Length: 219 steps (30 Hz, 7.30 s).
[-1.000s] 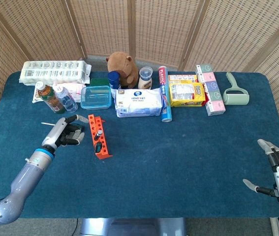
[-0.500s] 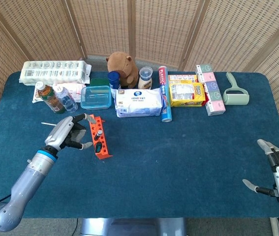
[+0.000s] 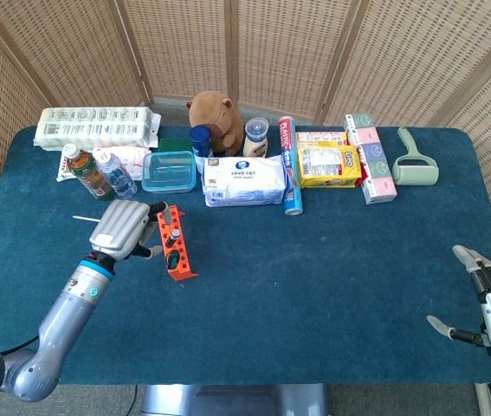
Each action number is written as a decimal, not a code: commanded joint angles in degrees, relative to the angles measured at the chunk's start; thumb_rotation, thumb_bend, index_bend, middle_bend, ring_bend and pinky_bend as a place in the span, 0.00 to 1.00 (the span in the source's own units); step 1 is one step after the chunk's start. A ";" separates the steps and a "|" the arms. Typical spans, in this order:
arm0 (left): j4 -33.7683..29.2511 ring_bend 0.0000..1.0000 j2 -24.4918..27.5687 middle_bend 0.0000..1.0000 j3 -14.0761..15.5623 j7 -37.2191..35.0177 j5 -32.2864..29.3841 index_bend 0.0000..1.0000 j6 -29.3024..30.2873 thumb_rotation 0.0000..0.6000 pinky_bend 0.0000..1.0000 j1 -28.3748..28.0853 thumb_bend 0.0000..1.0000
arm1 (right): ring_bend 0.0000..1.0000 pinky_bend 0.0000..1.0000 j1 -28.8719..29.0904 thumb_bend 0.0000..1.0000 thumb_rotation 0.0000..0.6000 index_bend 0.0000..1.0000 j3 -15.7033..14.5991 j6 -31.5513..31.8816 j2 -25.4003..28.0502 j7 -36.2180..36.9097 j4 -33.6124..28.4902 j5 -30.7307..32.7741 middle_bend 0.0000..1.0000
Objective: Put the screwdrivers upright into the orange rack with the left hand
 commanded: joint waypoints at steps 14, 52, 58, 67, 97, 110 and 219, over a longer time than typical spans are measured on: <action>3.53 0.93 -4.74 0.83 1.34 13.02 -3.97 0.54 -0.55 0.52 0.89 -6.52 0.00 | 0.09 0.09 -0.08 0.16 1.00 0.00 0.00 0.01 0.24 0.15 -0.19 0.06 0.10; 4.82 0.93 -10.91 0.81 1.31 22.96 -13.57 0.63 6.38 0.00 0.90 -10.14 0.00 | 0.09 0.09 -0.14 0.16 1.00 0.00 0.41 0.07 0.81 1.72 0.01 0.78 0.10; 4.30 0.93 -10.19 0.81 1.29 21.68 -13.38 0.66 6.17 0.00 0.90 -9.56 0.00 | 0.09 0.09 -0.18 0.16 1.00 0.00 0.36 0.10 0.80 1.58 -0.06 0.67 0.10; 3.37 0.93 -8.87 0.81 1.45 21.15 -12.44 0.73 6.54 0.00 0.90 -9.06 0.00 | 0.09 0.09 -0.18 0.16 1.00 0.00 0.35 0.02 0.75 1.34 -0.12 0.64 0.10; 10.51 0.93 -17.52 0.81 0.74 23.17 -12.58 0.73 5.14 0.00 0.90 -12.51 0.00 | 0.09 0.09 -0.26 0.16 1.00 0.00 0.53 -0.12 1.04 2.42 0.31 1.14 0.10; 9.50 0.93 -16.23 0.81 0.82 22.41 -14.00 0.73 5.87 0.00 0.90 -11.12 0.00 | 0.09 0.09 -0.30 0.16 1.00 0.00 0.58 -0.10 1.15 2.81 0.40 1.21 0.10; 23.07 0.93 -20.80 0.76 -1.72 11.91 0.25 0.35 3.71 0.21 0.90 -3.84 0.00 | 0.09 0.09 -0.23 0.16 1.00 0.00 0.55 -0.44 1.08 2.90 0.58 1.24 0.10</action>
